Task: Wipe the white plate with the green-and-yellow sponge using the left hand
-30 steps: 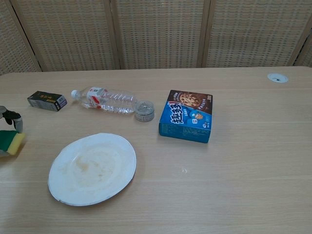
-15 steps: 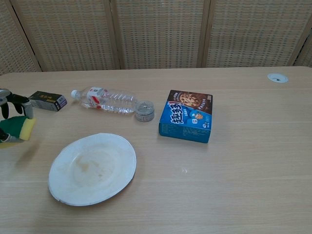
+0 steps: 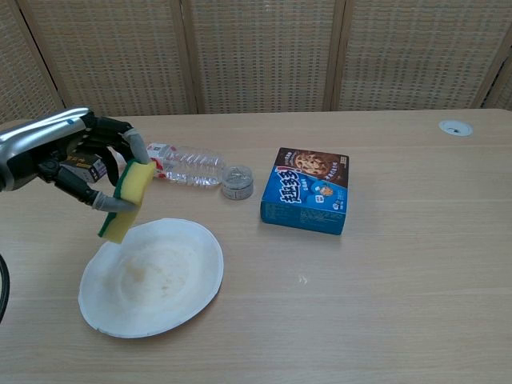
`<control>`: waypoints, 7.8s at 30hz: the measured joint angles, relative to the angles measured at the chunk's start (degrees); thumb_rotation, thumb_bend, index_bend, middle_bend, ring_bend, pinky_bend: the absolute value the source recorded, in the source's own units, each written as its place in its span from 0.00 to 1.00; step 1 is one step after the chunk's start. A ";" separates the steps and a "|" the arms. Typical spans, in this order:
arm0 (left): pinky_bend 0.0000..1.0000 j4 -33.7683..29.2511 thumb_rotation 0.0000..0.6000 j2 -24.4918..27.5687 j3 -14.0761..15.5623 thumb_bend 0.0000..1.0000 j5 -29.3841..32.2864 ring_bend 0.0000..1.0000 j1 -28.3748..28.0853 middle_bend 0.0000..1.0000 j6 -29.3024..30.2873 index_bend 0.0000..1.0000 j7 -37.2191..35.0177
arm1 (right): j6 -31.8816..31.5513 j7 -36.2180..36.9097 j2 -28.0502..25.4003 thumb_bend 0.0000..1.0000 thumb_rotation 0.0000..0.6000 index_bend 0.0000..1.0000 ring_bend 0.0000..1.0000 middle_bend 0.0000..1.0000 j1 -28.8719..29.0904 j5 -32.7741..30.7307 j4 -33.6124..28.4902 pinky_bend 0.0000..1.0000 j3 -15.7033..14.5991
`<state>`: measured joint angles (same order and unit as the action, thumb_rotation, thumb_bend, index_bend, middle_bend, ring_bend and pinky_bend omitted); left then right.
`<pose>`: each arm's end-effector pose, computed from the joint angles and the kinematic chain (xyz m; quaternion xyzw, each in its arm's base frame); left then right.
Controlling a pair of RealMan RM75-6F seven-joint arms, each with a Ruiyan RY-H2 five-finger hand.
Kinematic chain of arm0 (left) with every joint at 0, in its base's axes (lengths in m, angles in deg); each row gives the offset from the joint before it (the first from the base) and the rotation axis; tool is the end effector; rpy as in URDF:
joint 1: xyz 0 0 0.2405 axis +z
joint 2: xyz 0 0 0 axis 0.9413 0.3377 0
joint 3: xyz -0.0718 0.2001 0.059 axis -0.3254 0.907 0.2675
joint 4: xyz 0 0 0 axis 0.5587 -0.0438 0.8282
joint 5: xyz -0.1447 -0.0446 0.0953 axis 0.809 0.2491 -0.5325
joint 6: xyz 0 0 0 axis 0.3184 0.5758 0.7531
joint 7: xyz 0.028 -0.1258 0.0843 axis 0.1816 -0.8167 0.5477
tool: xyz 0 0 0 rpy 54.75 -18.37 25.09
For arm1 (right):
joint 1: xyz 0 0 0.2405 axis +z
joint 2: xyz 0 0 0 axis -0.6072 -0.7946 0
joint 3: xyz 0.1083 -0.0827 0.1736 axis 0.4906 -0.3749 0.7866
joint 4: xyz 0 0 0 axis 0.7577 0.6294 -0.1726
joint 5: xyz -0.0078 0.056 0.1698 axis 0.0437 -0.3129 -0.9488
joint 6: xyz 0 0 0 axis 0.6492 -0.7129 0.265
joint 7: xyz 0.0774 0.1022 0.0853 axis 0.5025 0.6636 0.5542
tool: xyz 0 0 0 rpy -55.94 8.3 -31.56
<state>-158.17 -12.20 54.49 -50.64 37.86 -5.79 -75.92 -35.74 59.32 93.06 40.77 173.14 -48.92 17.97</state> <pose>-0.1546 0.2851 0.0272 -0.6441 -0.5097 -0.5121 0.2513 -0.2663 -0.1729 0.1906 0.6021 -0.4228 0.3334 0.5895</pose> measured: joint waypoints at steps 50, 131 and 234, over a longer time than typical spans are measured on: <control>0.48 11.42 1.00 -6.74 1.22 0.10 7.31 0.39 -3.11 0.46 -10.16 0.55 -0.33 | 0.01 3.74 -1.56 0.00 1.00 0.00 0.00 0.00 -0.07 -0.10 -0.05 0.00 0.24; 0.48 18.18 1.00 -13.92 3.08 0.10 6.93 0.39 -3.62 0.47 -12.27 0.57 -2.05 | -0.29 6.30 -2.40 0.00 1.00 0.00 0.00 0.00 -0.34 0.18 0.23 0.00 0.31; 0.47 12.64 1.00 -1.06 -0.56 0.11 4.25 0.41 -4.81 0.48 -2.86 0.57 9.72 | -1.00 7.37 -3.21 0.00 1.00 0.00 0.00 0.00 -0.77 1.20 -0.53 0.00 0.03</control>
<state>-145.54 -13.26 53.93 -46.39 33.05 -8.65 -66.21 -36.74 66.69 89.85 40.00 174.35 -49.45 18.01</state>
